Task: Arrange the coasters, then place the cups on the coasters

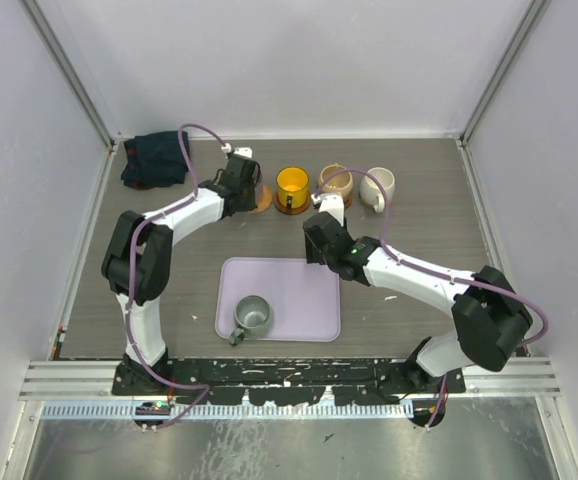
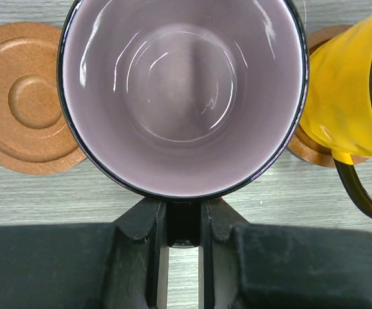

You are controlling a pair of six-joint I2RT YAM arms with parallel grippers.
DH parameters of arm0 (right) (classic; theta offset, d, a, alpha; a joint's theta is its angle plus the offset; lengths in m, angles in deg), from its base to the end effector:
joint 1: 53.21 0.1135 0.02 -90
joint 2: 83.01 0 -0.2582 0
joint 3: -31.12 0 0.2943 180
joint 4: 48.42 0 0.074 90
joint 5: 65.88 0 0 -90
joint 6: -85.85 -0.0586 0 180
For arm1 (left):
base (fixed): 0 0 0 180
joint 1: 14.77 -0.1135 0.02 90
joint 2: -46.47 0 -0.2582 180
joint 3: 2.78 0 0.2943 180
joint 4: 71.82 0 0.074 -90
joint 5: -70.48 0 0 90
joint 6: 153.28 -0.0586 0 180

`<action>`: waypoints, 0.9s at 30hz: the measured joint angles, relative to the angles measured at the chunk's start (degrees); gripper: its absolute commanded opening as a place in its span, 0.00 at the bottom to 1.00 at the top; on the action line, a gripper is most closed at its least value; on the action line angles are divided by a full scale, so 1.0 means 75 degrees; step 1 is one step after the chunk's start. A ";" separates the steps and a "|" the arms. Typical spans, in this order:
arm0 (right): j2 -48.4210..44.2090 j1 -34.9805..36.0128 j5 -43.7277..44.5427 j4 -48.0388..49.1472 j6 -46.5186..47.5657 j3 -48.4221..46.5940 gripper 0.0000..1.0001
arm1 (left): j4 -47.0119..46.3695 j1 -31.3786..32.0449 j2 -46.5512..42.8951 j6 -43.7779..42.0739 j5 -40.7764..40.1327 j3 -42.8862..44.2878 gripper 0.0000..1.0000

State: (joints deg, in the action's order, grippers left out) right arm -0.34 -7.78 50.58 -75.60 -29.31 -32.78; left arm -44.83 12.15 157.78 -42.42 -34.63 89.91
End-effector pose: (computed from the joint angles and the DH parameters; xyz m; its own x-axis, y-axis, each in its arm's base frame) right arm 0.2668 0.2336 0.1840 -0.6353 -0.1025 -0.7655 -0.1660 0.9861 0.0057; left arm 0.4385 -0.2055 0.1668 -0.6931 -0.0336 -0.7200 0.0296 0.9967 -0.0750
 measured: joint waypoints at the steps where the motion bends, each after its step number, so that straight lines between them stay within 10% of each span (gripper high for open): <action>1: 0.0003 0.0000 -0.0006 0.0000 0.0000 -0.0003 0.56 | -0.0032 -0.0020 0.0000 0.0035 0.0012 0.0000 0.02; 27: 0.0347 0.0000 -0.0227 0.0058 0.0003 -0.0006 0.56 | -0.0172 -0.0076 0.0254 0.0344 0.0452 0.0000 0.08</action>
State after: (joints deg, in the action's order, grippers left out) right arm 2.26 -7.78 48.87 -75.16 -29.29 -32.82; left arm -46.12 11.58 159.68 -39.84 -31.24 89.91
